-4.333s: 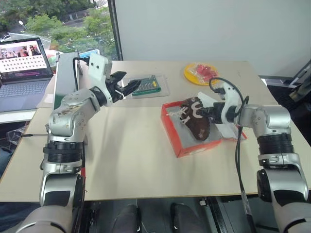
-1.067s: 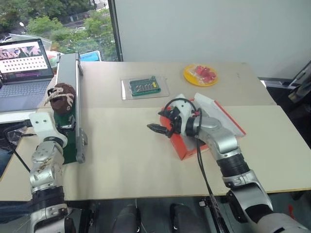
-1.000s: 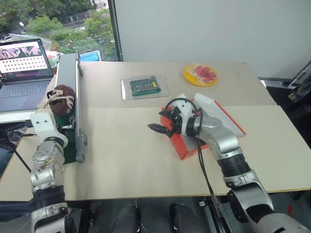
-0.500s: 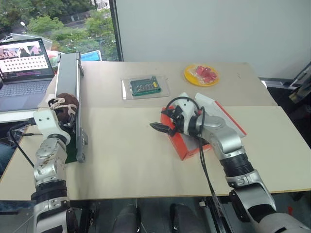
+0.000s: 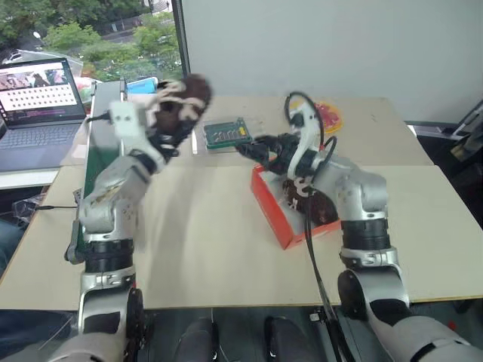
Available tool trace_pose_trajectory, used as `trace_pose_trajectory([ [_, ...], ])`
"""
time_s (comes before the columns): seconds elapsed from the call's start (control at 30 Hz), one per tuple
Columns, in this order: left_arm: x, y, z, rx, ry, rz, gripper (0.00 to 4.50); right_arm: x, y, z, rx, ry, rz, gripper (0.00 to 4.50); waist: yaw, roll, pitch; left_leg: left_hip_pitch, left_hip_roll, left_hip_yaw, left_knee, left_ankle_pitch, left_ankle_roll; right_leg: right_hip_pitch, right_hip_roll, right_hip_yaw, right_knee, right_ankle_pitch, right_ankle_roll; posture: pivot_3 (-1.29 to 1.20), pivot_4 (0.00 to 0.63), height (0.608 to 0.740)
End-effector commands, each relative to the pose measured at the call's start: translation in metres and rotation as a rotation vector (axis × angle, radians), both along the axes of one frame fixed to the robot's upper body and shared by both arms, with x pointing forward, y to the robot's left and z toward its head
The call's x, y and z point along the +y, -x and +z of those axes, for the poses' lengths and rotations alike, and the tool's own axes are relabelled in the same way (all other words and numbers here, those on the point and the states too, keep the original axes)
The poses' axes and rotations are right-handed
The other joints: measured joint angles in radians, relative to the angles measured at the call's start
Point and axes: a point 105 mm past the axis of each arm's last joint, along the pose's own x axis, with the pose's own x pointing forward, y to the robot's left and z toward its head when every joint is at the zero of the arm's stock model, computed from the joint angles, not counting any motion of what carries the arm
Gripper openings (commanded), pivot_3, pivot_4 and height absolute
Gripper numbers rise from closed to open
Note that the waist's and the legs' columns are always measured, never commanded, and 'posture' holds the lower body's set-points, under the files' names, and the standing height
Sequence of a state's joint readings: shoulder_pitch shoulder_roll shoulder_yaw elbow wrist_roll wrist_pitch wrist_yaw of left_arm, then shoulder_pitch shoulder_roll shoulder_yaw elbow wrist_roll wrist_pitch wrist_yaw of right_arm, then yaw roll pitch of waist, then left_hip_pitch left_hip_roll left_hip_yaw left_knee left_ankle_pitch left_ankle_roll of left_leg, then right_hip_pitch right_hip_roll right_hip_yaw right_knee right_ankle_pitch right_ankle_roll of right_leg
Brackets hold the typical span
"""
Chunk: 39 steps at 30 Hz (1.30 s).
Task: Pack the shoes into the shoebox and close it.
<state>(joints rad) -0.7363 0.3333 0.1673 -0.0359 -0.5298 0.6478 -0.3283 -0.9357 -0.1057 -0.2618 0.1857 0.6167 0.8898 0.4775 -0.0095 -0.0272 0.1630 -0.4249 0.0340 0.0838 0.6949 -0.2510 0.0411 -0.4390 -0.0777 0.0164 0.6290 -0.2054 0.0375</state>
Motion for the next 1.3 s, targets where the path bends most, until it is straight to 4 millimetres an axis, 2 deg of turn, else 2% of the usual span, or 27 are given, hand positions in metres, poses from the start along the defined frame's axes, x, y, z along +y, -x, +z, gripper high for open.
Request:
trace_pose_trajectory([
  [0.03,-0.045,0.022,0.028,-0.088,-0.052,-0.181,2.41,-0.022,-0.005,0.044,0.025,-0.238,-0.034,4.50,-0.006,0.000,0.000,0.000,0.000,0.000,0.000,0.000,0.000,0.000,0.000,0.000,0.000,0.000,0.000,0.00,0.150,0.740],
  [0.23,-0.069,0.031,0.036,-0.093,-0.026,-0.277,2.41,-0.031,-0.009,0.046,0.073,-0.293,-0.065,4.50,-0.018,0.001,0.000,0.002,0.000,0.000,-0.001,0.000,0.000,0.000,0.001,0.001,0.001,0.000,-0.001,0.00,0.150,0.740],
  [0.4,-0.074,0.033,0.032,-0.077,-0.024,-0.296,2.41,-0.035,-0.010,0.045,0.078,-0.304,-0.087,4.50,-0.017,0.001,0.000,0.001,0.000,-0.001,-0.001,0.000,0.000,0.000,0.001,0.001,0.000,0.000,0.000,0.00,0.150,0.740],
  [0.5,-0.076,0.032,0.029,-0.070,-0.034,-0.295,2.41,-0.035,-0.008,0.046,0.075,-0.319,-0.083,3.81,-0.014,0.001,0.000,0.001,0.000,-0.001,-0.001,0.000,0.000,0.000,0.001,0.001,0.000,0.000,0.000,0.00,0.150,0.740],
  [0.6,-0.073,0.030,0.030,-0.073,-0.035,-0.281,2.41,-0.036,-0.007,0.048,0.069,-0.327,-0.087,2.68,-0.011,0.001,0.000,0.001,0.000,-0.001,-0.001,0.000,0.000,0.000,0.001,0.001,0.000,0.000,0.000,0.00,0.150,0.740],
  [0.7,-0.069,0.027,0.031,-0.077,-0.042,-0.258,2.41,-0.037,-0.008,0.049,0.068,-0.333,-0.093,1.81,-0.011,0.001,0.000,0.001,0.000,-0.001,-0.001,0.000,0.000,0.000,0.001,0.001,0.000,0.000,0.000,0.00,0.150,0.740],
  [0.73,-0.067,0.026,0.032,-0.078,-0.044,-0.248,2.41,-0.038,-0.008,0.051,0.065,-0.338,-0.099,1.39,-0.011,0.001,0.000,0.001,0.000,-0.001,-0.001,0.000,0.000,0.000,0.001,0.001,0.000,0.000,0.000,0.00,0.150,0.740],
  [0.8,-0.061,0.026,0.035,-0.080,-0.027,-0.240,3.34,-0.041,-0.010,0.053,0.047,-0.317,-0.124,0.84,-0.011,0.001,0.000,0.001,0.000,-0.001,-0.001,0.000,0.000,0.000,0.001,0.001,-0.001,0.000,0.000,0.00,0.150,0.740],
  [0.83,-0.059,0.028,0.040,-0.086,-0.002,-0.251,3.66,-0.047,-0.014,0.053,0.013,-0.255,-0.172,0.62,-0.011,0.001,0.000,0.001,0.000,-0.001,-0.001,0.000,0.000,0.000,0.001,0.001,-0.001,0.000,0.000,0.00,0.150,0.740],
  [0.9,-0.059,0.034,0.048,-0.106,0.009,-0.278,4.43,-0.061,-0.022,0.057,-0.040,-0.183,-0.247,0.47,-0.011,0.002,0.001,0.000,0.000,-0.001,-0.001,0.000,0.000,-0.001,0.001,0.001,-0.001,0.000,0.000,0.00,0.150,0.740],
  [1.03,-0.041,0.031,0.061,-0.131,0.017,-0.209,4.50,-0.084,-0.030,0.071,-0.126,-0.085,-0.315,0.46,-0.006,0.002,0.001,0.000,0.000,-0.001,-0.001,0.000,0.000,0.000,0.000,0.001,-0.001,0.000,0.000,0.00,0.150,0.740],
  [1.13,-0.013,0.031,0.067,-0.148,-0.006,-0.135,4.50,-0.107,-0.034,0.078,-0.200,0.145,-0.361,0.45,-0.008,0.003,0.002,-0.001,0.000,-0.001,-0.002,0.000,0.001,-0.001,0.000,0.002,-0.003,0.000,0.000,0.00,0.150,0.740],
  [1.2,-0.004,0.030,0.066,-0.144,-0.017,-0.105,4.50,-0.113,-0.034,0.074,-0.223,0.288,-0.353,0.45,-0.008,0.003,0.002,-0.001,0.000,-0.001,-0.002,0.000,0.001,-0.001,0.001,0.002,-0.004,-0.001,0.000,0.00,0.150,0.740],
  [1.27,0.004,0.029,0.060,-0.126,-0.040,-0.079,4.50,-0.116,-0.032,0.059,-0.213,0.462,-0.285,0.45,-0.009,0.003,0.002,0.000,0.000,0.000,-0.002,0.000,0.001,-0.001,0.001,0.001,-0.004,-0.001,0.000,0.00,0.150,0.740],
  [1.3,0.007,0.028,0.055,-0.112,-0.058,-0.065,4.50,-0.117,-0.028,0.044,-0.198,0.574,-0.217,0.45,-0.010,0.003,0.002,0.000,0.000,0.000,-0.003,0.000,0.001,-0.001,0.001,0.002,-0.004,-0.001,0.000,0.00,0.150,0.740],
])
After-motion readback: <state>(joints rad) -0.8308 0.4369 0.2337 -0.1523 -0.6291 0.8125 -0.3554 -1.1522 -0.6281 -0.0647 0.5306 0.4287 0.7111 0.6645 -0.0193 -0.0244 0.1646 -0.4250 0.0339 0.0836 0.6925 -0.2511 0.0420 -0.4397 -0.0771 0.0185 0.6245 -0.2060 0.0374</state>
